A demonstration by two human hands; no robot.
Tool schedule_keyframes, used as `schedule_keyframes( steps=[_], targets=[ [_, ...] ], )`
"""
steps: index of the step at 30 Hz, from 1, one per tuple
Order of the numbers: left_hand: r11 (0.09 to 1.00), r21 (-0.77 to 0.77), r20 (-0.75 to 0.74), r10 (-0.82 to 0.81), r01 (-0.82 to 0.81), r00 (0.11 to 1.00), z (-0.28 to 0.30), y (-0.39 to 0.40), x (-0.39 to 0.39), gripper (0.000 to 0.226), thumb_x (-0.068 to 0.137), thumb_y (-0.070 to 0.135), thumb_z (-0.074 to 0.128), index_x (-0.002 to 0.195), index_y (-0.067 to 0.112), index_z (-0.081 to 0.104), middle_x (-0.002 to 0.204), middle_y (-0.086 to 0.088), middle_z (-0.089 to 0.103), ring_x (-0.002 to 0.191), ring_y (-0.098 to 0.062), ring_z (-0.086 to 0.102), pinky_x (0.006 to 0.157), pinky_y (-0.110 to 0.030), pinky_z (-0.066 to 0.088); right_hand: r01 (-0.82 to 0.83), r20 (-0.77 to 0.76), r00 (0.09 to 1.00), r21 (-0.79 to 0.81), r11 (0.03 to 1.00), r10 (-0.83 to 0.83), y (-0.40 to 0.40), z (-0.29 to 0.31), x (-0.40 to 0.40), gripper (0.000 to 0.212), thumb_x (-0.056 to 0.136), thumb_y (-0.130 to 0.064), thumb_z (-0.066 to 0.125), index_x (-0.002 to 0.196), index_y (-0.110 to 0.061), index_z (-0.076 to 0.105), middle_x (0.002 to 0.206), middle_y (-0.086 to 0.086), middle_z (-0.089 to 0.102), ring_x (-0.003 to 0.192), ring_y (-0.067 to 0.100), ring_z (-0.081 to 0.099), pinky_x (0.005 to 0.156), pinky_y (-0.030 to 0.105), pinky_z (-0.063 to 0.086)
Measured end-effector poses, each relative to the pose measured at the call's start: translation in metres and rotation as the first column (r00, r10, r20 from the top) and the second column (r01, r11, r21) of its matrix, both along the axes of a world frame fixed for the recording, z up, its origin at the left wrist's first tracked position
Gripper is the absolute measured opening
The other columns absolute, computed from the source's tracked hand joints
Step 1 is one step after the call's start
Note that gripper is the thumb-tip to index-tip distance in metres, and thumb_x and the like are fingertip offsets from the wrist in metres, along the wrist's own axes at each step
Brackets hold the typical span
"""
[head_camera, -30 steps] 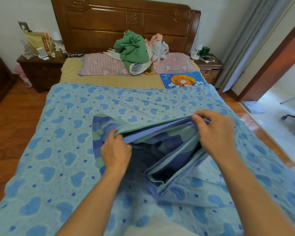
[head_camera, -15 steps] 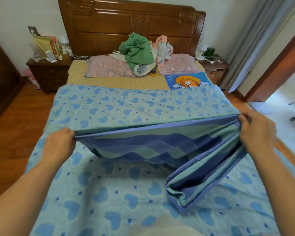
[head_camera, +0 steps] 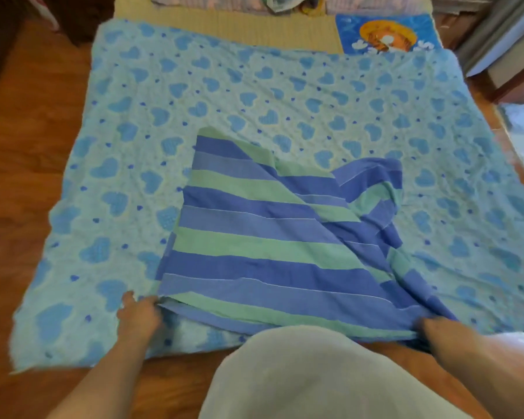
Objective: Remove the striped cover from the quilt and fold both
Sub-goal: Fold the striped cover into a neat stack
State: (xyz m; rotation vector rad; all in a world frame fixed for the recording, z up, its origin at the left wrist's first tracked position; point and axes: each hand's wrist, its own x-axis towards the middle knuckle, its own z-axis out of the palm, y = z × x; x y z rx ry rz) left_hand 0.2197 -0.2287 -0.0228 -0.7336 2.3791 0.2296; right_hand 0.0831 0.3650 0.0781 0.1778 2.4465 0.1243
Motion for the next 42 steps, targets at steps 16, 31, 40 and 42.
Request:
schedule_keyframes(
  steps=[16, 31, 40, 42],
  targets=[
    [0.683, 0.288, 0.017, 0.697, -0.671, 0.717, -0.084, -0.005, -0.004, 0.021, 0.095, 0.017, 0.055, 0.077, 0.007, 0.061, 0.102, -0.027, 0.066, 0.101, -0.043, 0.063, 0.087, -0.042, 0.049, -0.626, 0.292, 0.78, 0.354, 0.695, 0.553, -0.083, -0.008, 0.035, 0.036, 0.094, -0.015, 0.038, 0.121, -0.031, 0.056, 0.132, -0.007, 0.053, 0.105, 0.013, 0.067, 0.078, 0.03, 0.052],
    [0.639, 0.164, -0.028, 0.765, -0.752, 0.644, -0.102, -0.044, 0.013, 0.028, 0.096, 0.011, 0.053, 0.109, -0.01, 0.065, 0.117, -0.035, 0.062, 0.11, -0.048, 0.06, 0.095, -0.049, 0.048, -0.262, -0.02, 0.952, 0.46, 0.848, 0.304, -0.02, 0.014, 0.025, 0.017, 0.083, -0.005, 0.049, 0.096, -0.014, 0.056, 0.09, 0.01, 0.065, 0.076, 0.033, 0.068, 0.062, 0.038, 0.052],
    [0.508, 0.418, 0.14, 0.783, -0.753, 0.606, -0.052, -0.028, 0.021, 0.007, 0.091, 0.003, 0.069, 0.09, 0.0, 0.062, 0.071, -0.018, 0.058, 0.041, -0.014, 0.057, 0.042, -0.021, 0.046, -0.218, 0.029, 0.972, 0.472, 0.854, 0.232, -0.015, 0.001, 0.029, 0.021, 0.088, -0.008, 0.048, 0.106, -0.013, 0.057, 0.102, 0.008, 0.064, 0.09, 0.03, 0.068, 0.07, 0.034, 0.051],
    [0.453, 0.441, 0.141, 0.818, -0.775, 0.558, -0.04, -0.035, 0.023, 0.011, 0.09, -0.001, 0.068, 0.081, -0.002, 0.061, 0.068, -0.019, 0.058, 0.047, -0.021, 0.057, 0.047, -0.026, 0.049, -0.188, -0.018, 0.976, 0.45, 0.873, 0.219, -0.007, -0.002, 0.026, 0.02, 0.087, -0.005, 0.047, 0.103, -0.008, 0.058, 0.098, 0.014, 0.064, 0.087, 0.035, 0.068, 0.071, 0.039, 0.053]
  ],
)
